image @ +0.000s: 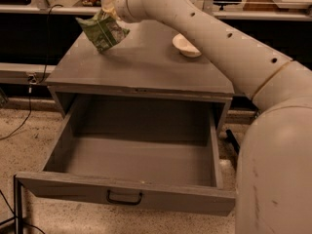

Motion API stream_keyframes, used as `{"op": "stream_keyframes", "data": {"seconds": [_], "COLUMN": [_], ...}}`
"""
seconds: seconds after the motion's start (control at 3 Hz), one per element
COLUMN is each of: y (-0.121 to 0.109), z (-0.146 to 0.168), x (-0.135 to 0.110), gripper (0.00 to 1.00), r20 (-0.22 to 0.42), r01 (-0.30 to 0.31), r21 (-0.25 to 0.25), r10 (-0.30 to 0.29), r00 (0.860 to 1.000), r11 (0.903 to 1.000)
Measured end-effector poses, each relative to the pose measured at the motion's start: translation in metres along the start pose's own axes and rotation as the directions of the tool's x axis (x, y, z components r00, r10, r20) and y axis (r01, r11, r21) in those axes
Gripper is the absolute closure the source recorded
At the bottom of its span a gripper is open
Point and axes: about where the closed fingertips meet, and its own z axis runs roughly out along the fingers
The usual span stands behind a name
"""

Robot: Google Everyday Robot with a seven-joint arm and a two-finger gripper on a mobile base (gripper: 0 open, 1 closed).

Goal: Pick green jalapeno chip bag from top drawer and place on counter

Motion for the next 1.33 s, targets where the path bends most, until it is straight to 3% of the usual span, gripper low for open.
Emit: {"op": "stream_keyframes", "data": {"seconds": [1.0,1.33], "y": [0.0037,-0.0022], "z": [0.0038,-0.0021], "x": [-0.0029,-0.0073], "gripper": [0.13,0.00], "r20": [0.007,0.021], "r01": [0.000,0.022], "r21": [-0.004,-0.012], "r10": [0.000,-0.021], "r00": [1.000,1.000], "r11": [1.0000,0.9997]}}
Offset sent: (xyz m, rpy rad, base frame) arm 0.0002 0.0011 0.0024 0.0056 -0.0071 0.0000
